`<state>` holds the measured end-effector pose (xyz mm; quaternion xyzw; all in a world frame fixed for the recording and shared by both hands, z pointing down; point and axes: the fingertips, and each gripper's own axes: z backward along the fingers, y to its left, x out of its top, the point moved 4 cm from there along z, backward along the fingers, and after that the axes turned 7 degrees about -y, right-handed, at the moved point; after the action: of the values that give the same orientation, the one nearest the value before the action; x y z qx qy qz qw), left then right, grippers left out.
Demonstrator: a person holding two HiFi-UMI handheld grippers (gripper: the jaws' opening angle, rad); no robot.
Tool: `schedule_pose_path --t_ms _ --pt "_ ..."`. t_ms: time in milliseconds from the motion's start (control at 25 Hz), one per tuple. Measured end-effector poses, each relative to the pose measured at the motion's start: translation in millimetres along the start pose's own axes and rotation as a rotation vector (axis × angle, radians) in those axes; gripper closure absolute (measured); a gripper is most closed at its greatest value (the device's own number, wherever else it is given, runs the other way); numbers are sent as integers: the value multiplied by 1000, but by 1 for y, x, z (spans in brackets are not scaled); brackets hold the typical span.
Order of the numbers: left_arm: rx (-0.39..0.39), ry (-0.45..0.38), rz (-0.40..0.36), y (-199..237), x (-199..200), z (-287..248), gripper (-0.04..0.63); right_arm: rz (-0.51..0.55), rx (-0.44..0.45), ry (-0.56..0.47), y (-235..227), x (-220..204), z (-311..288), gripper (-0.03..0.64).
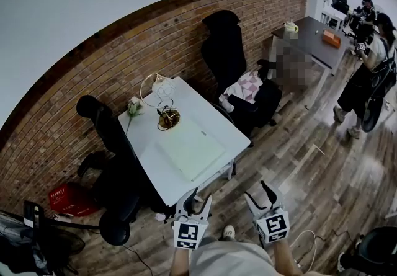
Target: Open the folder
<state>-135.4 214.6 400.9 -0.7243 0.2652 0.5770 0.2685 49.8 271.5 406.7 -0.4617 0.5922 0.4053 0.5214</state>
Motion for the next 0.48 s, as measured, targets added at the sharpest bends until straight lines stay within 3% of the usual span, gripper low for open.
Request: schedule_pose_path --t_ms 480 --pt "-6 -7 -14 12 7 -35 417 3 1 3 -21 2 -29 353"
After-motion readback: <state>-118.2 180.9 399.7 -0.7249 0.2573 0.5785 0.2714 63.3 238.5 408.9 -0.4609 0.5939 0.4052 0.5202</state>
